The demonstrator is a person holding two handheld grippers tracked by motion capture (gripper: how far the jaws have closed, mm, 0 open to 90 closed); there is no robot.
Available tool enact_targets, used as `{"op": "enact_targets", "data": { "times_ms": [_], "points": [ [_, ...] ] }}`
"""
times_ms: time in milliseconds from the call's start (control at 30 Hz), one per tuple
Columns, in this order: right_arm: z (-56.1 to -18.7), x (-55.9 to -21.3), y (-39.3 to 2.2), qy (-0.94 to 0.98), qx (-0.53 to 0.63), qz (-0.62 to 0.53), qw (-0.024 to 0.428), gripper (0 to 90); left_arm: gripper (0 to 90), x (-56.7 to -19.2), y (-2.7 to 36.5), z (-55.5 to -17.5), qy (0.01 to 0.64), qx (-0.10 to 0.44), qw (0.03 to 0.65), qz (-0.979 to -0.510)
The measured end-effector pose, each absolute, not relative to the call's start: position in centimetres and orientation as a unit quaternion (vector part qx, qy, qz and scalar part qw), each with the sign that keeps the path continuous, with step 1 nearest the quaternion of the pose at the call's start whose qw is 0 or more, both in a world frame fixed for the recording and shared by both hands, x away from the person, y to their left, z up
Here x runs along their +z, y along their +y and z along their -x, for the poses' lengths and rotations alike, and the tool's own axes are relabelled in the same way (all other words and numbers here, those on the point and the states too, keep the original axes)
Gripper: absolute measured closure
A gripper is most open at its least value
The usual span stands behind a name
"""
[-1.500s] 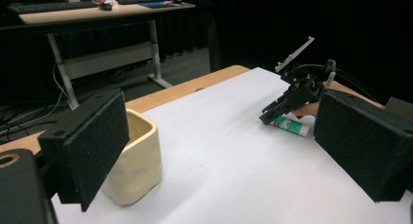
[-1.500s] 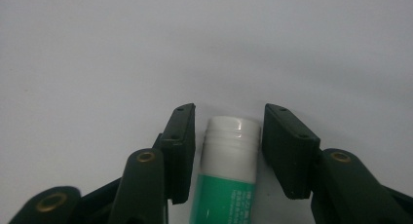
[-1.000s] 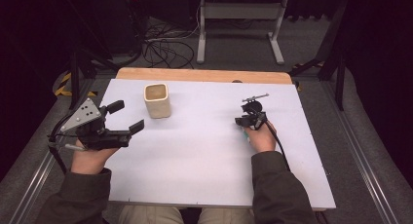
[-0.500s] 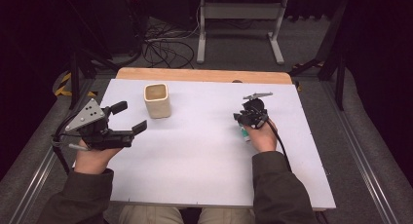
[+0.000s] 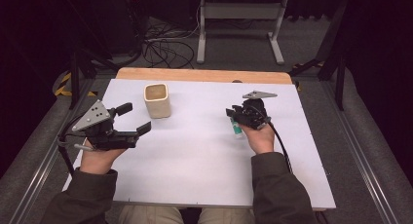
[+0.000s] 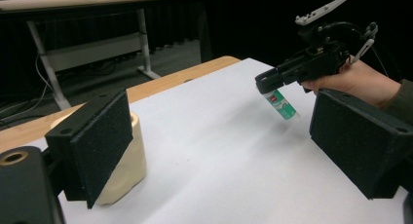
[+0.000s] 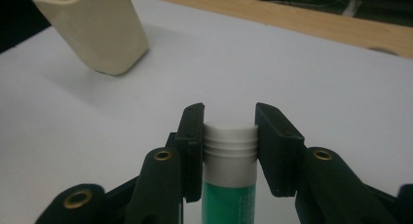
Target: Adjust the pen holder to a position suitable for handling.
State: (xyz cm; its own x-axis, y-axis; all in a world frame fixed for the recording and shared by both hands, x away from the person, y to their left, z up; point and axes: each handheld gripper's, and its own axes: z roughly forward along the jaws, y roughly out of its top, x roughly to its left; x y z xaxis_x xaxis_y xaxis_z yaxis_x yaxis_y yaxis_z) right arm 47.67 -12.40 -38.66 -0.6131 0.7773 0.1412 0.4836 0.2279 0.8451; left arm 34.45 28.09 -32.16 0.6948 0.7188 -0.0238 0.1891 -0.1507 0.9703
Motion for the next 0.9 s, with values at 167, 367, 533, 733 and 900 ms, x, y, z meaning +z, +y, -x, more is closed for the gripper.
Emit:
{"op": "enact_targets", "data": {
  "times_ms": [167,367,533,733,900],
  "points": [
    [-46.9,-37.8,-12.0,0.76,0.494,-0.392,0.157,65.5,10.3,-32.6,27.7,-34.7,0.315,0.223,0.576,-0.721],
    [-45.9,-36.9,-11.2,0.755,0.52,-0.363,0.165,65.5,11.0,-33.0,27.3,-34.9,0.314,0.212,0.581,-0.721],
    [-45.2,-36.2,-10.6,0.753,0.536,-0.343,0.17,65.5,11.4,-33.2,27.1,-35.0,0.311,0.206,0.588,-0.718],
    [-44.5,-35.7,-10.0,0.75,0.546,-0.33,0.173,65.5,11.9,-33.8,26.5,-35.1,0.307,0.198,0.592,-0.719],
    [-44.0,-35.2,-9.6,0.744,0.558,-0.322,0.177,65.5,12.0,-34.2,26.1,-35.2,0.305,0.196,0.589,-0.722]
  ]
}}
